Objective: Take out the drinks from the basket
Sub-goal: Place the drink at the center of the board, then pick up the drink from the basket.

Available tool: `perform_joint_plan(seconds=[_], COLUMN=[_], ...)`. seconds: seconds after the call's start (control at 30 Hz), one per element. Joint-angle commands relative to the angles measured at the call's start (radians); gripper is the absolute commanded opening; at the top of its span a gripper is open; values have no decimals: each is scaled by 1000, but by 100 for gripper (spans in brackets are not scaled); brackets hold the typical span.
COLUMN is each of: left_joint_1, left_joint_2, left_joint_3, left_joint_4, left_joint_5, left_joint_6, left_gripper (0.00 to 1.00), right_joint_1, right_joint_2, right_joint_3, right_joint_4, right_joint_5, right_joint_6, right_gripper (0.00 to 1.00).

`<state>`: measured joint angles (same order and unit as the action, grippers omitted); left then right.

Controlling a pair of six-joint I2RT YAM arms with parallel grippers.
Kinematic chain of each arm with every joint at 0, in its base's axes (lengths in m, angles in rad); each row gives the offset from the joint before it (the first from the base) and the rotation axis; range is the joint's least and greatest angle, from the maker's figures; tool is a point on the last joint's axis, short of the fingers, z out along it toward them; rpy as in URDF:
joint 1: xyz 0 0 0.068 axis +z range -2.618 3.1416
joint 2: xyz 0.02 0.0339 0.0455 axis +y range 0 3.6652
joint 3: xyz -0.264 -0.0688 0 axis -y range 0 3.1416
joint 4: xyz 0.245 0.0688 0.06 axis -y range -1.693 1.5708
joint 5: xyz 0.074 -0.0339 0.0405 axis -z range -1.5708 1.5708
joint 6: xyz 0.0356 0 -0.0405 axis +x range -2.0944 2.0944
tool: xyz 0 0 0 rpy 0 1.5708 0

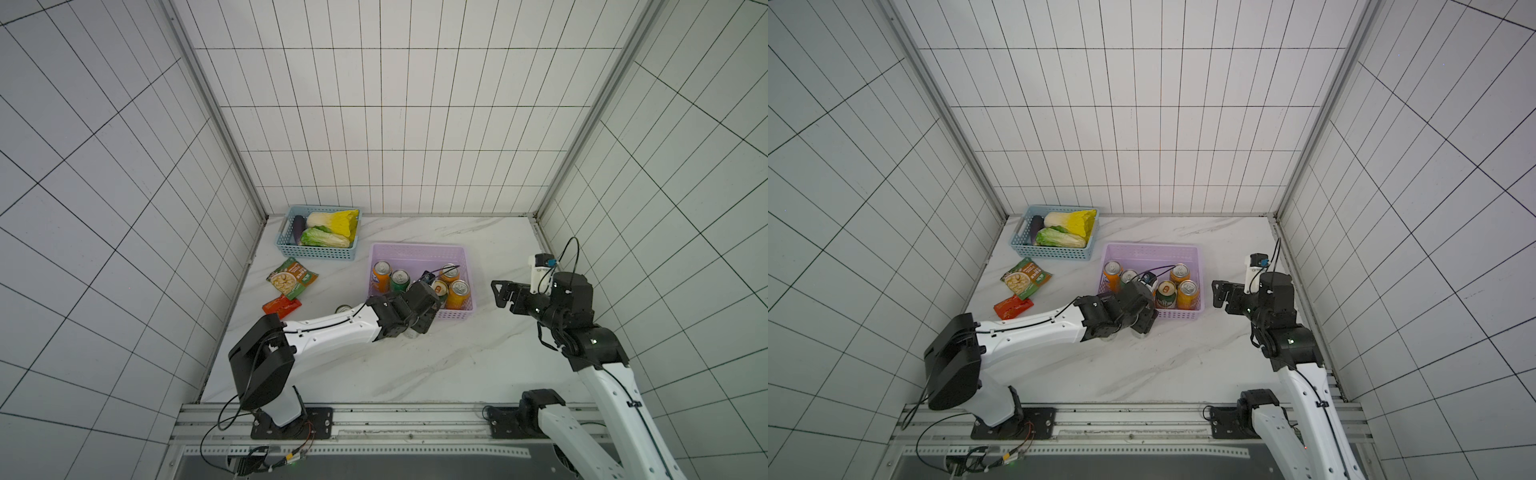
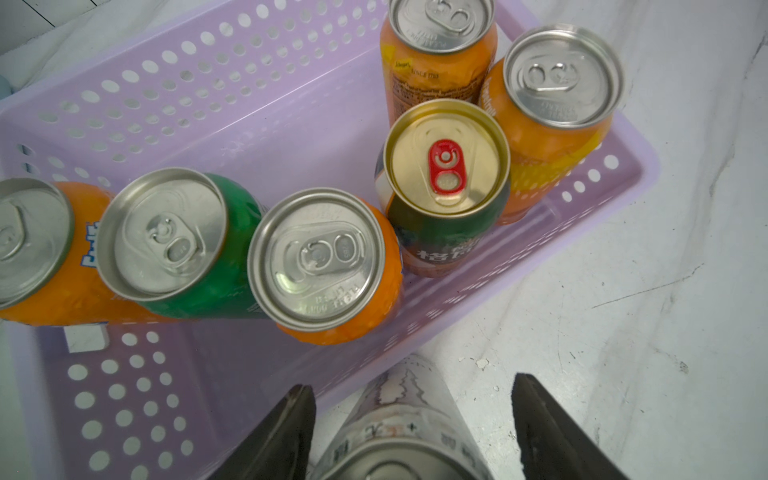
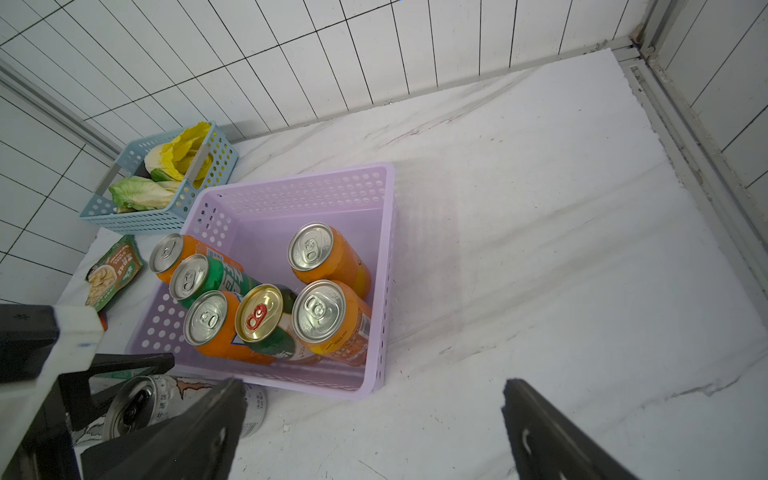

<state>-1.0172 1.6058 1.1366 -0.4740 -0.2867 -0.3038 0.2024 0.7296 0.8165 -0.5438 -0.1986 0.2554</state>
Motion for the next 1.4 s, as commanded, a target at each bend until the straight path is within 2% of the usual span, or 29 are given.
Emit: perform_joint_plan(seconds=[0.0,0.5,0.77,1.07,1.2,1.37], left_joint_1=[5,16,94,290,413,594], left_joint_2=[-37,-177,-280,-377,-411,-429], left_joint_3=[19,64,79,98,125,179], left_joint_4=[4,-59,-104,-197,-244,-299], left_joint_5=[-2,55,141,274,318,425], left_joint_6=[2,26,33,36,42,61], left_gripper=[75,87,92,93,98,98], right_joint_1=[-9,-9,-9,-9,-9,-8], right_joint_2=[-1,3,1,0,1,10], right_joint_3=[27,38,40,30,31,34], right_joint_4=[7,8,2,0,-8,-16], right_joint_5=[-4,-6,-13,-17,-17,-23], right_joint_6=[5,2,-1,-3,-12,-15], right_gripper=[100,99,99,99,99,99])
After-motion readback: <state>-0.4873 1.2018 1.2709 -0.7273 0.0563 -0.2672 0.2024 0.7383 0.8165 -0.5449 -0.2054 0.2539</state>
